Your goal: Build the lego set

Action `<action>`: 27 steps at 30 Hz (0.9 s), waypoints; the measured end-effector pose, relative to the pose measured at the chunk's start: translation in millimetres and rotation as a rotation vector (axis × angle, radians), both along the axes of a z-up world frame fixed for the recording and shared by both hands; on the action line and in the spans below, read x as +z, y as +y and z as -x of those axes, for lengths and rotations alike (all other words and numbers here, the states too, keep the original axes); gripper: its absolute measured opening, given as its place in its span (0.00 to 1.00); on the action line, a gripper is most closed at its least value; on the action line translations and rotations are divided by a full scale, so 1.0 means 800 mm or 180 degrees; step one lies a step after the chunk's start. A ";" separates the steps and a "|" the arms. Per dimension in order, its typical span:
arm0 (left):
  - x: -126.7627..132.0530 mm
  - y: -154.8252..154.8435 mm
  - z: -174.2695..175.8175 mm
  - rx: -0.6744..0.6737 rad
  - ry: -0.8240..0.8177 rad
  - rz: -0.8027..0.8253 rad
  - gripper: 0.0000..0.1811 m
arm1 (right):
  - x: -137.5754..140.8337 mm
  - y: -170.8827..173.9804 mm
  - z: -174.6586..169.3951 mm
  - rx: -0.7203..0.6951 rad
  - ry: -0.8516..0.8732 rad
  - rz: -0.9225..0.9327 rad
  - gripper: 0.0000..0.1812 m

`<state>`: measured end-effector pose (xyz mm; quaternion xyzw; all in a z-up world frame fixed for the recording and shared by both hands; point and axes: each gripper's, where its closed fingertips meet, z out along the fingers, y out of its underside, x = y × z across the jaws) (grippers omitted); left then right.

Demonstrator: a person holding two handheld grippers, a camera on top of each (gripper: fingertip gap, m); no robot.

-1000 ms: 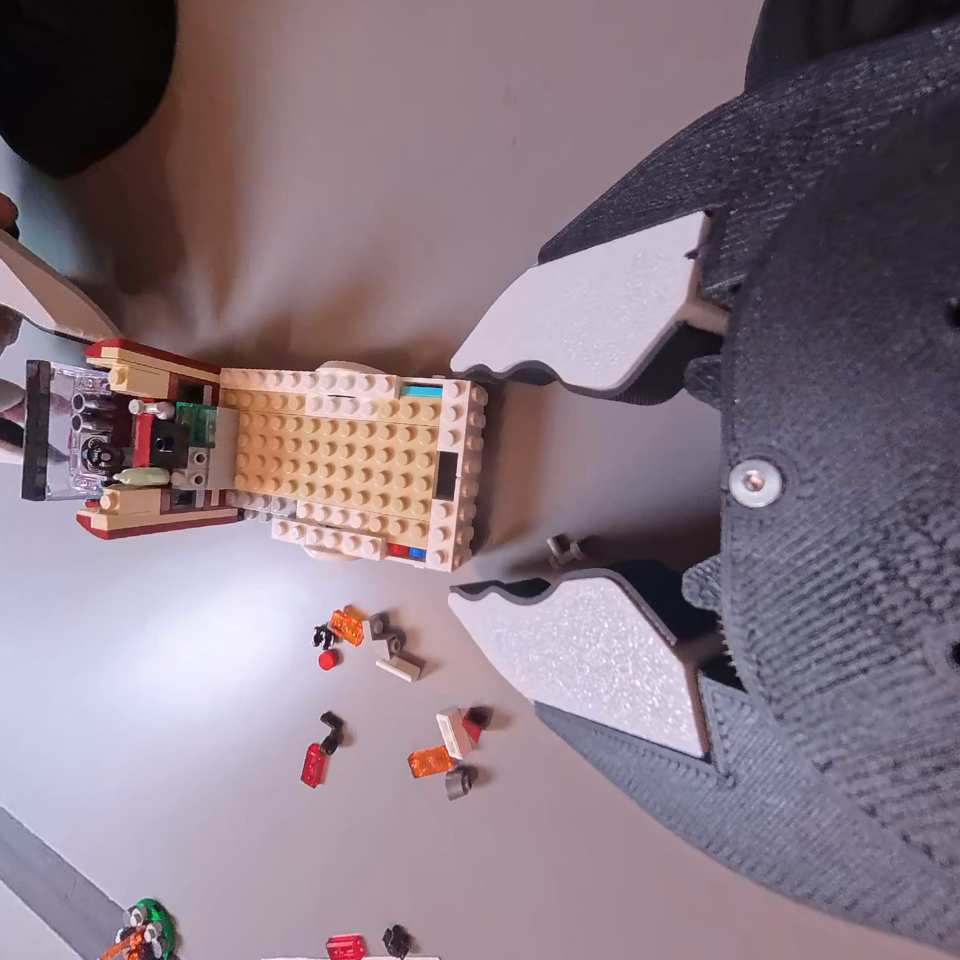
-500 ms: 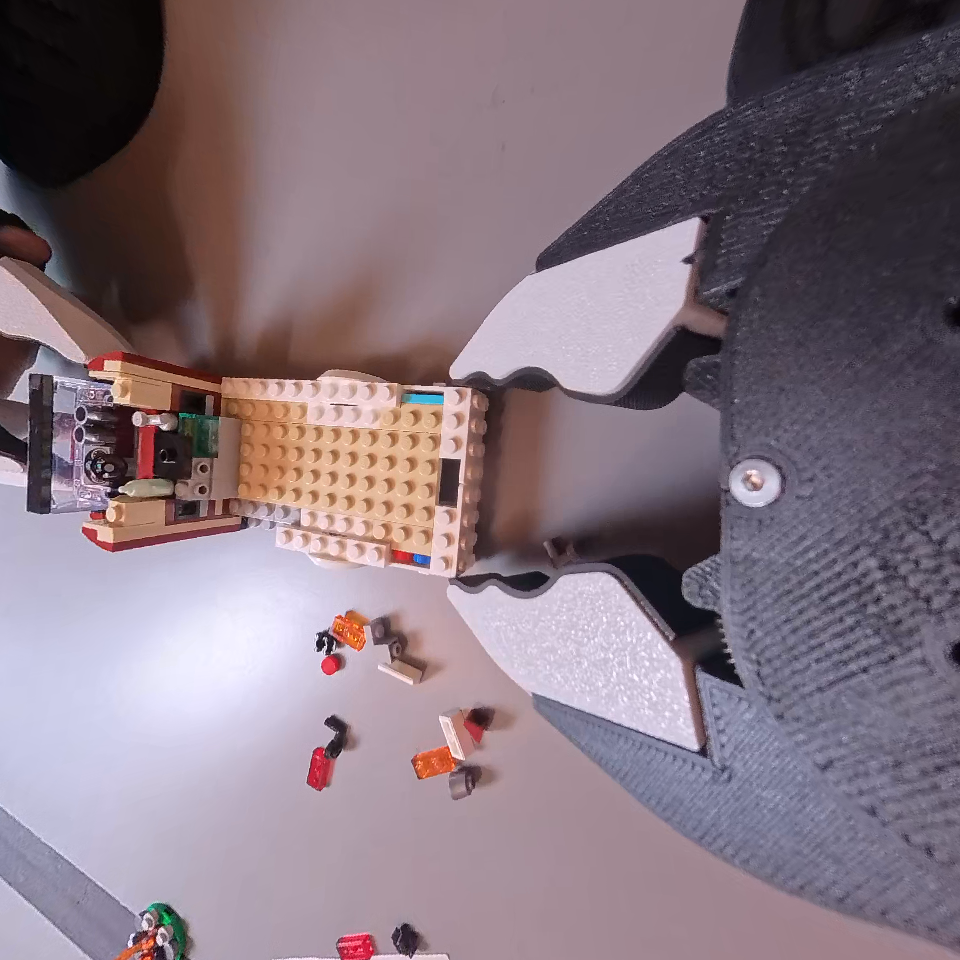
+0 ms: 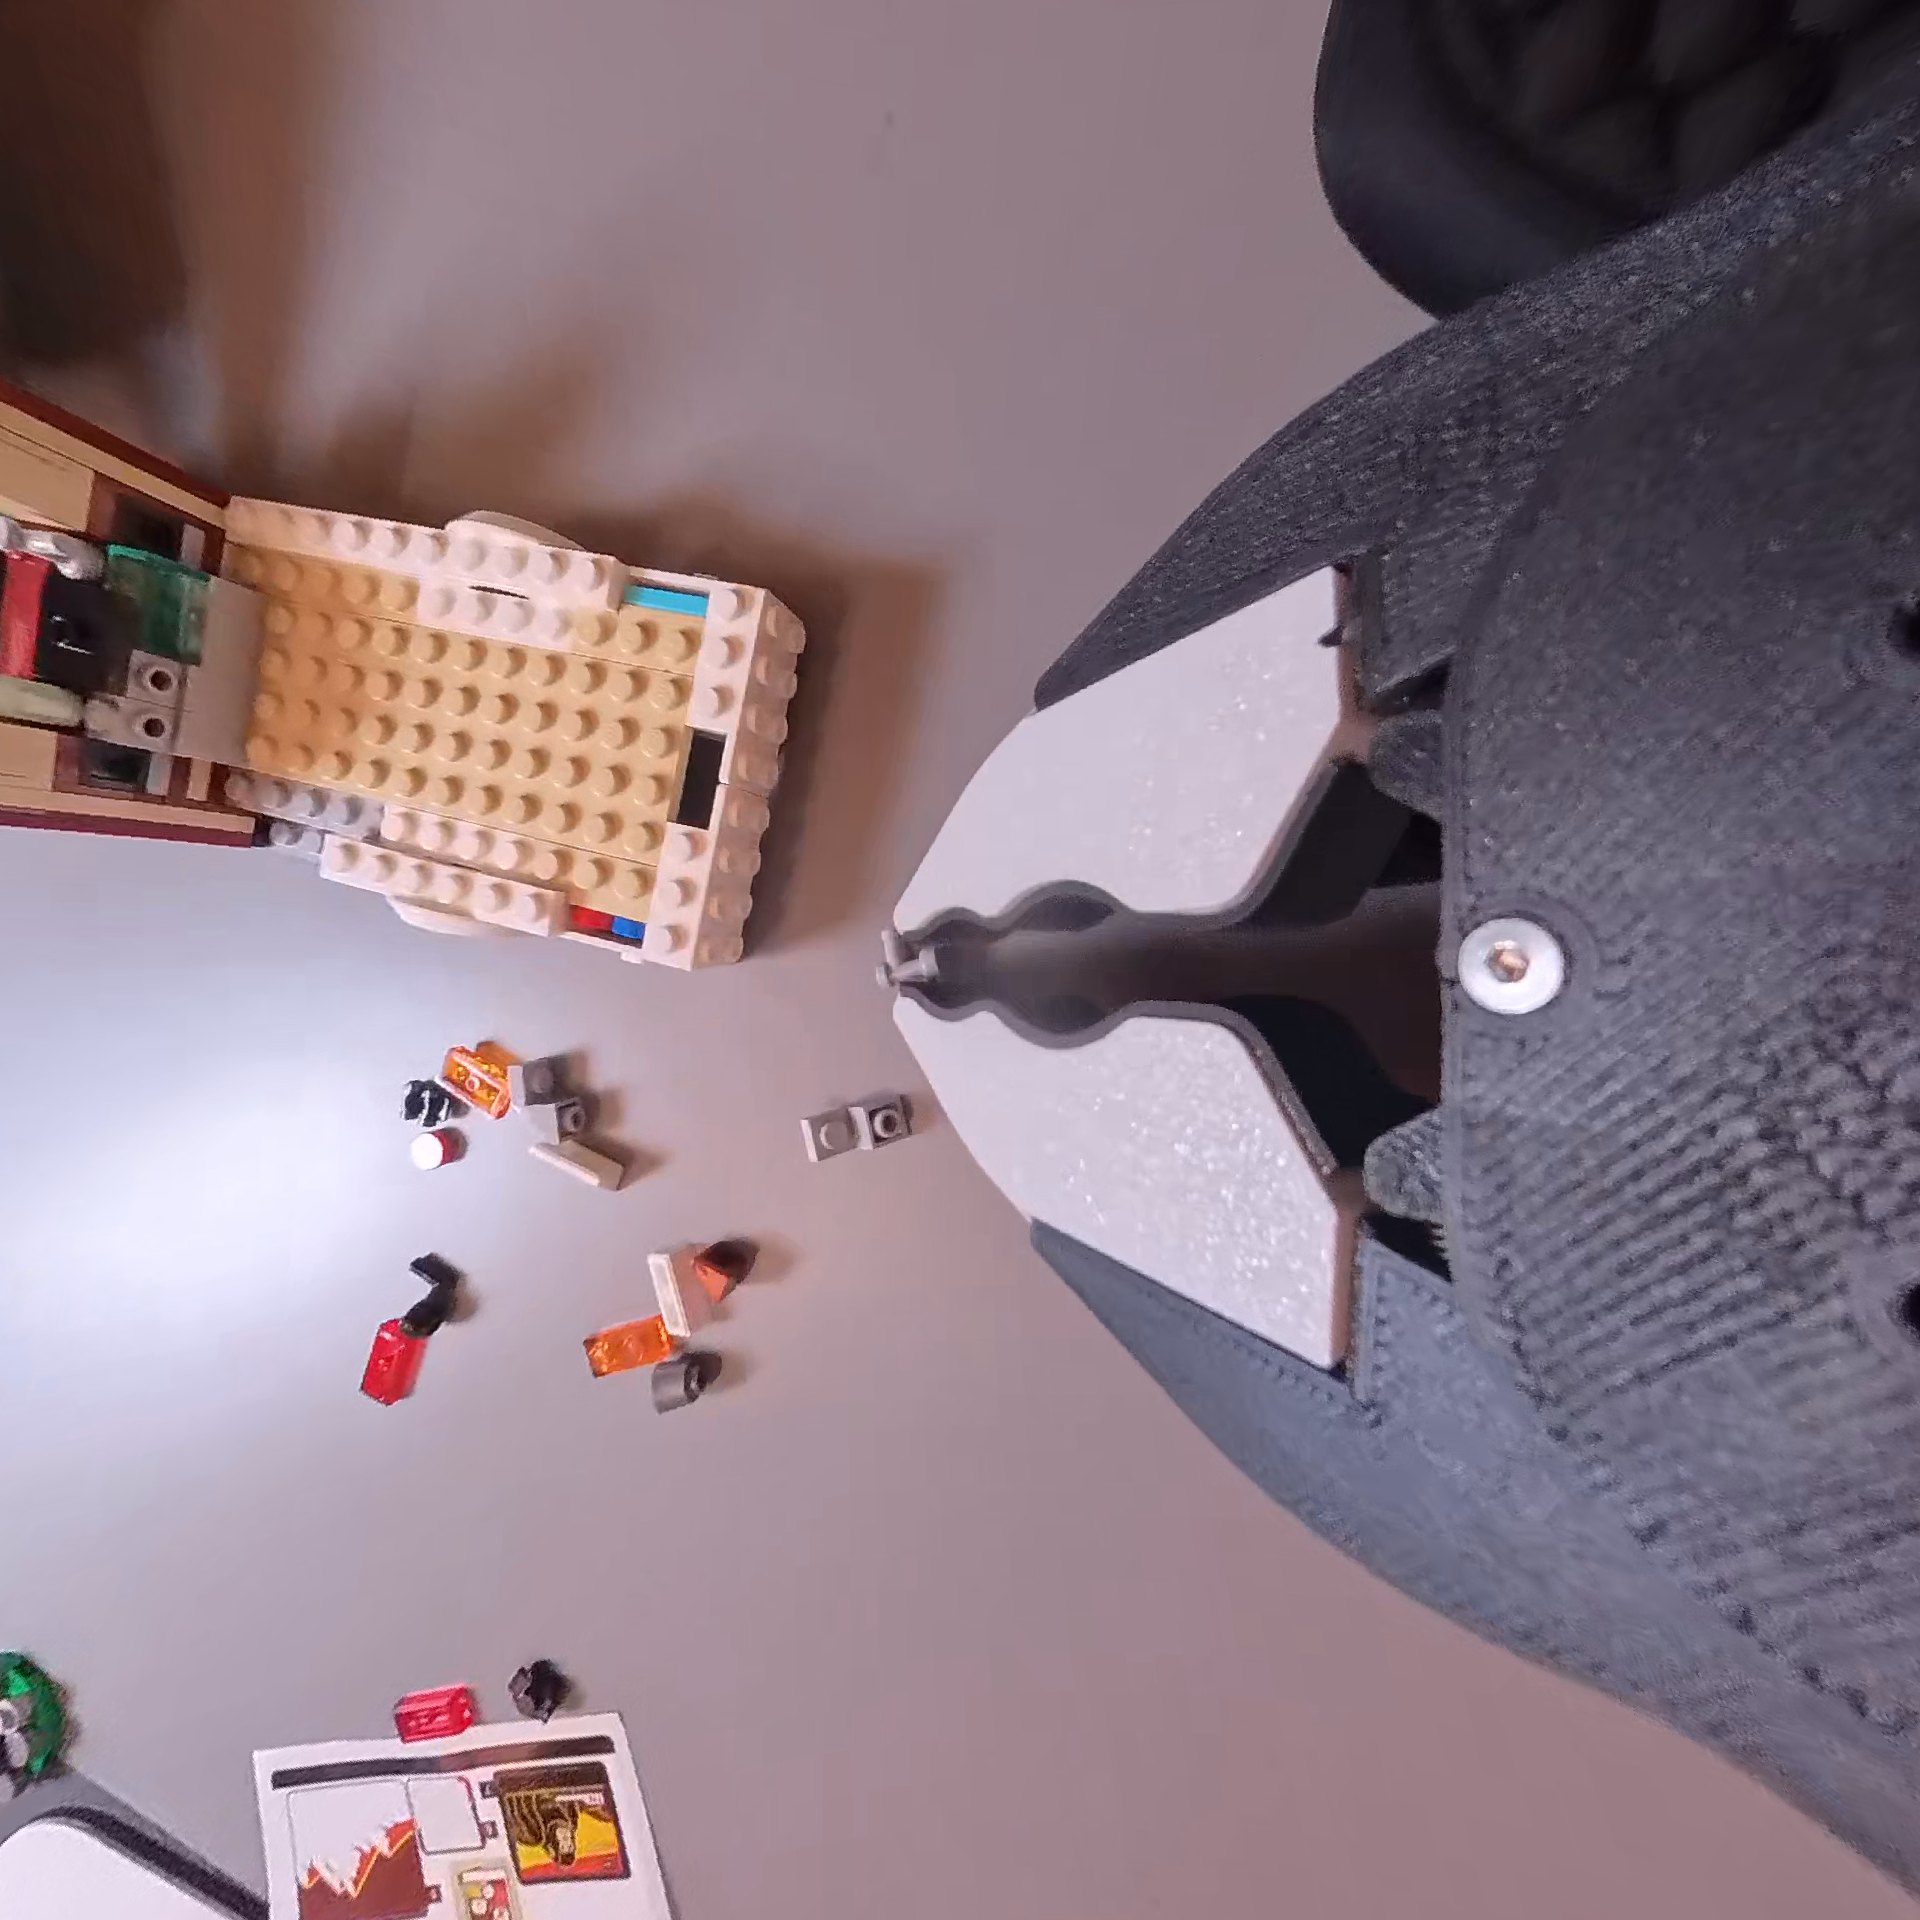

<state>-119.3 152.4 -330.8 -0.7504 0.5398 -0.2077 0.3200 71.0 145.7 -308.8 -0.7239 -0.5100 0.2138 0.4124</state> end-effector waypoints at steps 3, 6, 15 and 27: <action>-0.001 0.005 -0.001 0.0059 -0.0018 -0.0022 0.04 | 0.000 -0.001 -0.001 -0.0004 -0.0005 0.0009 0.28; 0.000 0.011 -0.001 0.0126 -0.0040 -0.0078 0.04 | -0.001 -0.001 -0.001 -0.0007 -0.0008 0.0010 0.28; 0.001 0.049 -0.013 0.0403 0.0077 -0.0439 0.04 | -0.006 -0.003 -0.002 0.0028 -0.0117 -0.0015 0.24; 0.087 0.074 -0.004 0.1127 -0.1095 -0.1068 0.20 | 0.002 -0.009 -0.004 0.0084 0.0044 0.0093 0.26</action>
